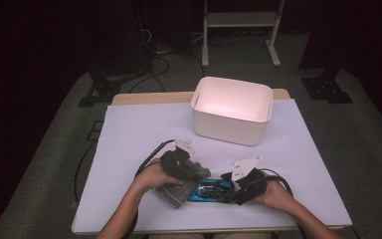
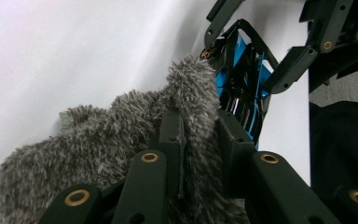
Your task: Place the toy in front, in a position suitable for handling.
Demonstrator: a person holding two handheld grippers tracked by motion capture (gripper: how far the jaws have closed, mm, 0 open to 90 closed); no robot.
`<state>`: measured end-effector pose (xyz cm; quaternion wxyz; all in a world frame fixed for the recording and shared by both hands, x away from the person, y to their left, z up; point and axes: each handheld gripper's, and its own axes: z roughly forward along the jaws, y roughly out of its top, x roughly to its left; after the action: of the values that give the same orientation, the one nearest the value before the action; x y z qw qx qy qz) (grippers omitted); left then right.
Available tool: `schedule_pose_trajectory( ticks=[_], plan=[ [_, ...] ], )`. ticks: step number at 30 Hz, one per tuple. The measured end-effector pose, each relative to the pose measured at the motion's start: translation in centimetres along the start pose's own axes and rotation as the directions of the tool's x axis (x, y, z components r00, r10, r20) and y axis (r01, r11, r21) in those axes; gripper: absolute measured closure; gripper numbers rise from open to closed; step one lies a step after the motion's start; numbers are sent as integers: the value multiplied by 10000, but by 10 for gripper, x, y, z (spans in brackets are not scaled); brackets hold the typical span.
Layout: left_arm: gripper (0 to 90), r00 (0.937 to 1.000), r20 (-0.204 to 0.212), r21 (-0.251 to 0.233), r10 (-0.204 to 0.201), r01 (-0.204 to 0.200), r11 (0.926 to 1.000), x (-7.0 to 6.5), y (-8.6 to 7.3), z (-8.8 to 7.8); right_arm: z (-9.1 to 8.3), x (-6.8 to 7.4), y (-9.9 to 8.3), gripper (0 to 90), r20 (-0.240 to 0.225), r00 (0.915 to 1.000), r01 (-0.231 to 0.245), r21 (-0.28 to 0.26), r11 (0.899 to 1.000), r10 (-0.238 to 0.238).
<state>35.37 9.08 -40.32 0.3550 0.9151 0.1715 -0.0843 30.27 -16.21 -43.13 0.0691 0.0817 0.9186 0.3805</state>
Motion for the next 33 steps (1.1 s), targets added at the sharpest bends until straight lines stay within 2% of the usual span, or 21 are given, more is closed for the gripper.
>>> schedule_pose_trajectory(
  ticks=[4,5,6,7,8,9,10,12,16,17,19,21,22,24,25,26,28,30,31,32,33],
  plan=[
    [747,9995,-143,-187,287,-289,9994,-9,-2,-4,-3,3,4,259,83,9999,105,397,9992,-108],
    [748,9994,-85,-271,340,-342,9990,-12,-3,-6,-6,2,3,248,87,9999,-117,358,9993,114],
    [748,9991,-43,-307,424,-425,9986,-15,-3,-8,-6,2,3,248,87,9999,-117,358,9993,114],
    [749,9987,-44,-310,517,-518,9982,-19,-4,-10,-7,0,2,243,-52,9995,-301,300,9991,303],
    [750,9968,-135,-280,788,-792,9965,-26,-3,-12,-6,-2,1,242,-358,9978,-547,332,9979,559],
    [750,9968,-135,-280,788,-792,9965,-26,-3,-12,-6,-2,1,242,-358,9978,-547,332,9979,559],
    [750,9951,-178,-219,973,-977,9950,-32,-3,-13,-3,0,0,243,-685,9956,-616,342,9975,638],
    [751,9948,-55,-247,1013,-1014,9945,-34,-4,-14,0,3,1,253,-835,9943,-619,459,9970,655],
    [762,9921,361,-354,1201,-1189,9923,-42,-8,-17,8,12,5,317,-1152,9928,-249,728,9970,332],
    [764,9913,413,-369,1251,-1236,9916,-44,-10,-17,10,14,6,378,-1256,9919,-88,700,9975,175],
    [765,9899,426,-417,1350,-1332,9902,-48,-11,-17,11,15,6,396,-1302,9914,-3,702,9975,95],
    [770,9890,431,-437,1417,-1399,9892,-50,-13,-17,16,17,8,474,-1564,9877,96,827,9965,35],
    [770,9892,401,-474,1411,-1392,9891,-50,-13,-17,16,17,8,474,-1564,9877,96,827,9965,35],
    [783,9882,651,-575,1388,-1351,9892,-50,-15,-17,19,21,9,548,-1774,9839,367,917,9951,-199],
    [783,9882,651,-575,1388,-1351,9892,-50,-15,-17,19,21,9,548,-1774,9839,367,917,9951,-199],
    [783,9881,870,-721,1266,-1205,9901,-49,-15,-17,18,22,9,552,-1755,9840,470,985,9940,-291],
    [784,9874,913,-735,1289,-1224,9898,-49,-15,-17,18,23,9,553,-1716,9846,488,964,9941,-317],
    [787,9881,833,-862,1295,-1223,9887,-47,-13,-19,18,23,10,555,-1542,9872,564,992,9935,-407],
    [789,9887,761,-859,1295,-1229,9887,-46,-11,-20,18,20,10,556,-1300,9905,569,939,9940,-444],
    [789,9898,648,-881,1269,-1210,9887,-44,-8,-21,18,20,10,556,-1300,9905,569,939,9940,-444],
    [789,9907,580,-897,1227,-1173,9890,-42,-5,-21,18,13,10,558,-1044,9939,451,886,9951,-357]
  ],
)
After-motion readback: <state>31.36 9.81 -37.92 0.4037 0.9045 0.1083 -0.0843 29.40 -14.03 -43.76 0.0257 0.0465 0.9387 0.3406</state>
